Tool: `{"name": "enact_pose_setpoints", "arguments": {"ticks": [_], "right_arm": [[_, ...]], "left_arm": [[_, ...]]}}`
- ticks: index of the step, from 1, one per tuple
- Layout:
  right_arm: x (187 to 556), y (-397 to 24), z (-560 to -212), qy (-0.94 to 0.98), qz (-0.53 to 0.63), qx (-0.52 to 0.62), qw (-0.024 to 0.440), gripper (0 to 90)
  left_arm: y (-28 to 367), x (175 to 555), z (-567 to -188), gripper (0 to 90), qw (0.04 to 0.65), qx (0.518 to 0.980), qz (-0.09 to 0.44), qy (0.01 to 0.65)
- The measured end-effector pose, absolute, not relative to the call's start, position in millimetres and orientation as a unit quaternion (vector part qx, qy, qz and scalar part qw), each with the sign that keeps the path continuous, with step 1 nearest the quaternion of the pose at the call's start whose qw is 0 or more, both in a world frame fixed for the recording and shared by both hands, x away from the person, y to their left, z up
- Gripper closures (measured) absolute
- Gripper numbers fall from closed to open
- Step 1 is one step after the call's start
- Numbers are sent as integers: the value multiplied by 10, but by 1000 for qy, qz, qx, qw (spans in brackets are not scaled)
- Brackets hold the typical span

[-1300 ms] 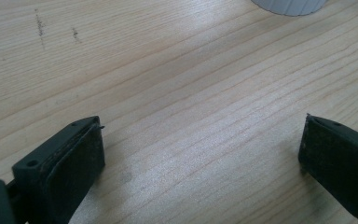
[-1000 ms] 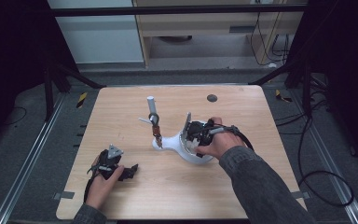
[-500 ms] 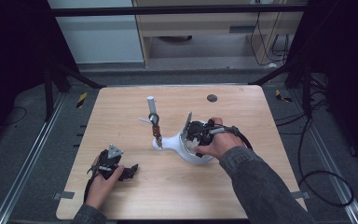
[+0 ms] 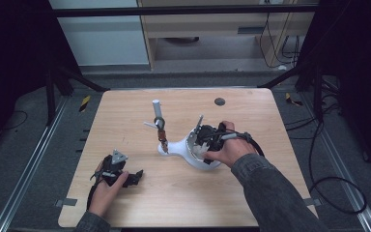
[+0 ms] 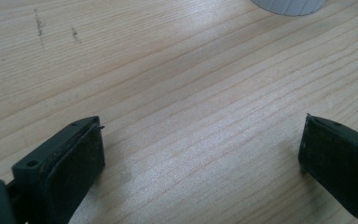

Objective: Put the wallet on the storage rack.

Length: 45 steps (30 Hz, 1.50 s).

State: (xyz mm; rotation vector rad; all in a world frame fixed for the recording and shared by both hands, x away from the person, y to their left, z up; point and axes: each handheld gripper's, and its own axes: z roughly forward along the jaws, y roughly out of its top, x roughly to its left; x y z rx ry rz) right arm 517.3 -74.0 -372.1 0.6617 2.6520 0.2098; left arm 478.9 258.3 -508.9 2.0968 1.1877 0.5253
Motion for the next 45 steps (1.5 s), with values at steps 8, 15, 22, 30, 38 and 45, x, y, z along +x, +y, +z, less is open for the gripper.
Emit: {"name": "enact_pose_setpoints", "arguments": {"ticks": [8, 15, 22, 30, 38, 45], "right_arm": [[5134, -768, -3654, 946, 93, 241, 198, 97], [5072, -800, -3570, 944, 117, 240, 193, 67], [5022, -844, -3494, 941, 140, 243, 188, 63], [5012, -902, -3439, 936, 158, 250, 191, 60], [5001, -997, -3382, 928, 185, 260, 191, 61], [4988, -1095, -3354, 920, 205, 273, 192, 63]], "left_arm": [[2583, 4789, -5089, 0, 331, 802, 201, 454], [2583, 4789, -5089, 0, 331, 802, 201, 454], [2583, 4789, -5089, 0, 331, 802, 201, 454], [2583, 4789, -5089, 0, 331, 802, 201, 454], [2583, 4789, -5090, 0, 331, 802, 202, 454], [2581, 4787, -5090, 0, 332, 801, 201, 455]]}}
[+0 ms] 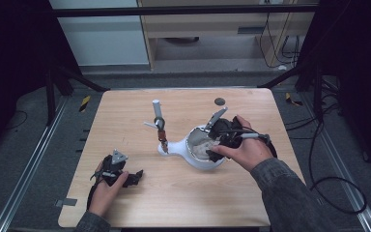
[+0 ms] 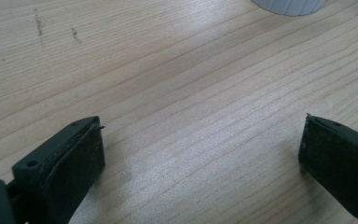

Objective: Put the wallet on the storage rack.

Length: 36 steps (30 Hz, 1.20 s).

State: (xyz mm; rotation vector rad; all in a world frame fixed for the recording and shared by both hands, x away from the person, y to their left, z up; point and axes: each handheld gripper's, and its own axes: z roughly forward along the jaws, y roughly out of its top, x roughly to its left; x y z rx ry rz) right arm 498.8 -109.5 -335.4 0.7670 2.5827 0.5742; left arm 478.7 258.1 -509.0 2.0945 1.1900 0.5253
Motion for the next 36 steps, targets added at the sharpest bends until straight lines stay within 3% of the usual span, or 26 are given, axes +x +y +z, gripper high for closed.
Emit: {"name": "enact_pose_setpoints", "arguments": {"ticks": [36], "right_arm": [[4909, -1666, -3530, 876, 274, 338, 208, 52]], "left_arm": [[2578, 4780, -5089, 0, 330, 803, 200, 454]]}}
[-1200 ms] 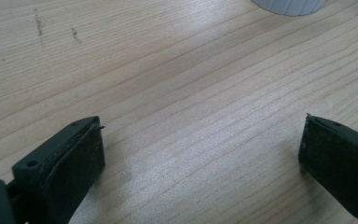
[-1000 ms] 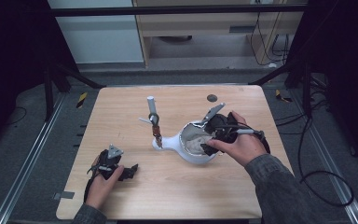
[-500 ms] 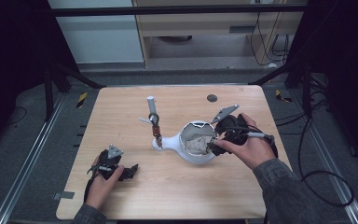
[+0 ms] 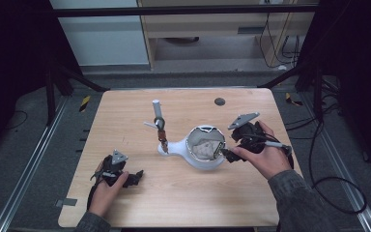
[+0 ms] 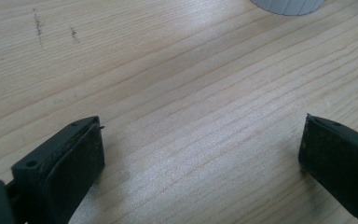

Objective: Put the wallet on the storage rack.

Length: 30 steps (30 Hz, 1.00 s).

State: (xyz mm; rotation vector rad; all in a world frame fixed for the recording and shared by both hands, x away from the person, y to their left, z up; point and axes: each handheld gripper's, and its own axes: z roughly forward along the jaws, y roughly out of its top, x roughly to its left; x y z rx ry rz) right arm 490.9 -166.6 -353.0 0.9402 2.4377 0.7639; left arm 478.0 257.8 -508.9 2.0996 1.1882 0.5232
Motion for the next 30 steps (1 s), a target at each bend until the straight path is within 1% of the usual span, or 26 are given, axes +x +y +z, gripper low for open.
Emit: {"name": "enact_pose_setpoints", "arguments": {"ticks": [14, 23, 30], "right_arm": [[4876, -1901, -3710, 847, 310, 374, 215, 47], [4846, -2073, -3928, 826, 327, 403, 220, 49], [4836, -2171, -4084, 820, 327, 417, 216, 70]], "left_arm": [[2576, 4778, -5089, 0, 330, 803, 200, 454], [2575, 4774, -5088, 0, 330, 804, 199, 453], [2575, 4774, -5088, 0, 330, 804, 199, 453]]}}
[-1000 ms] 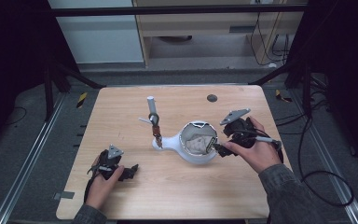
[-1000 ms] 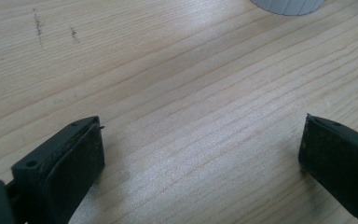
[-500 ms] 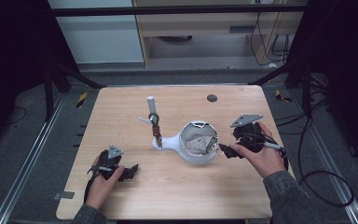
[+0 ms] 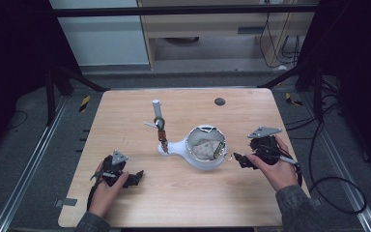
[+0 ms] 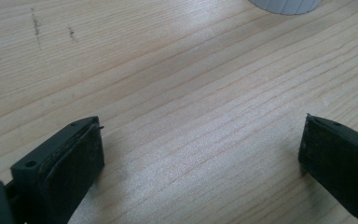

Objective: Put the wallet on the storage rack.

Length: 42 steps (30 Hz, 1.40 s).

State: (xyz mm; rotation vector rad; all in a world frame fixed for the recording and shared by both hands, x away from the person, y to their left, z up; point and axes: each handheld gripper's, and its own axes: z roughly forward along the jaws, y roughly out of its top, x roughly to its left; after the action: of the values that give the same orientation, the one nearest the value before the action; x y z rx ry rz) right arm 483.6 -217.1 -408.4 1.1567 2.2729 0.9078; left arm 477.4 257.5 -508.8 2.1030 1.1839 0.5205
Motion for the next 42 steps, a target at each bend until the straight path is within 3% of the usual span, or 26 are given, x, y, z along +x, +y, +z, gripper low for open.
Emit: {"name": "enact_pose_setpoints", "arguments": {"ticks": [42], "right_arm": [[4752, -2402, -4834, 792, 328, 477, 191, 76]], "left_arm": [[2574, 4773, -5089, 0, 330, 804, 199, 453]]}}
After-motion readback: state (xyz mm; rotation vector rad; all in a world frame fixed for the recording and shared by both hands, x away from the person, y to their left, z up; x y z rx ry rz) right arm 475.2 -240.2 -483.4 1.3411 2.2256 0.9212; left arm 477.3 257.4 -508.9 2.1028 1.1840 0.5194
